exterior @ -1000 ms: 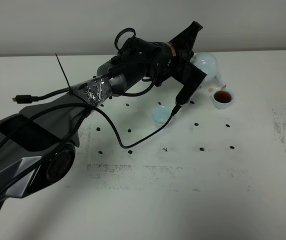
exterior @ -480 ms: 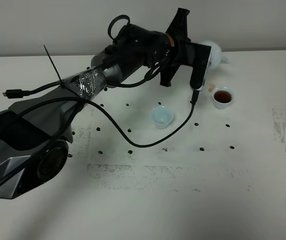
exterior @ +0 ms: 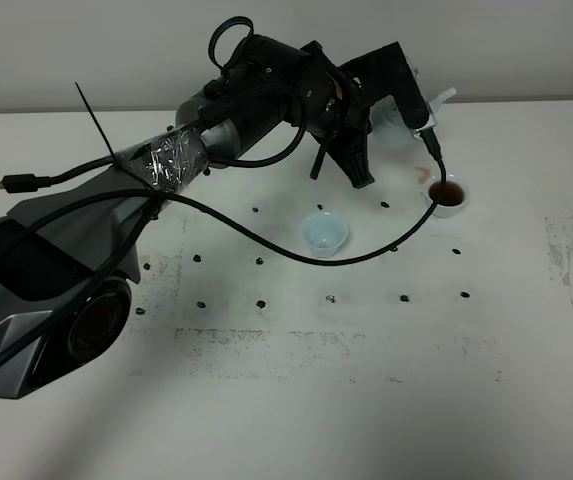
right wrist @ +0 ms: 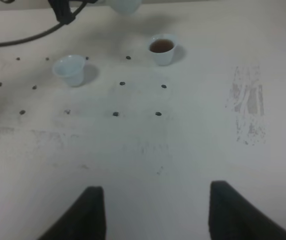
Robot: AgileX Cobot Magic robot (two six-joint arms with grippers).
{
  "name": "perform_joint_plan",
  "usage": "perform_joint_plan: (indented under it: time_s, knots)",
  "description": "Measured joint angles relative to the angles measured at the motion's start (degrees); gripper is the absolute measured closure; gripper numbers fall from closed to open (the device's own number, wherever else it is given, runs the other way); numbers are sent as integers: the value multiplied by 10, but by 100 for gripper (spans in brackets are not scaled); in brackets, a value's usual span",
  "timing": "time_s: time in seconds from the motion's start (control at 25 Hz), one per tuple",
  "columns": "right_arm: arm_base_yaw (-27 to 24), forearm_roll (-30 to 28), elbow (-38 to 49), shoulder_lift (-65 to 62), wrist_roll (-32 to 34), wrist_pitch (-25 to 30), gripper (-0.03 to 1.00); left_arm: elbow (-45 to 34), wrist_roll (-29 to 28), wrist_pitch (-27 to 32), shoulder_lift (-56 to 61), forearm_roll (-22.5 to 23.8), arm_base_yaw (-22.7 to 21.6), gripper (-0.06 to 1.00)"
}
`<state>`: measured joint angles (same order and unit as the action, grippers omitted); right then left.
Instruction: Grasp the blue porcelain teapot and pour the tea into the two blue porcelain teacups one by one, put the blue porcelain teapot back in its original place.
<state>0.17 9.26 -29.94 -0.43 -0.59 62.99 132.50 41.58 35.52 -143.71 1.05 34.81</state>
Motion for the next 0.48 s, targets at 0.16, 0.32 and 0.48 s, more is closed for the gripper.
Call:
perform_joint_plan:
  time_s: [0.16, 0.32, 0.48]
  knots:
    - [0, 0, 0, 0, 0, 0, 48, 0, -38, 13, 0, -6, 0, 86]
    - [0, 0, 0, 0, 0, 0, 48, 0, -66, 25, 0, -7, 0, 86]
    - [0, 0, 0, 0, 0, 0, 48, 0, -72, 38, 0, -7, 0, 86]
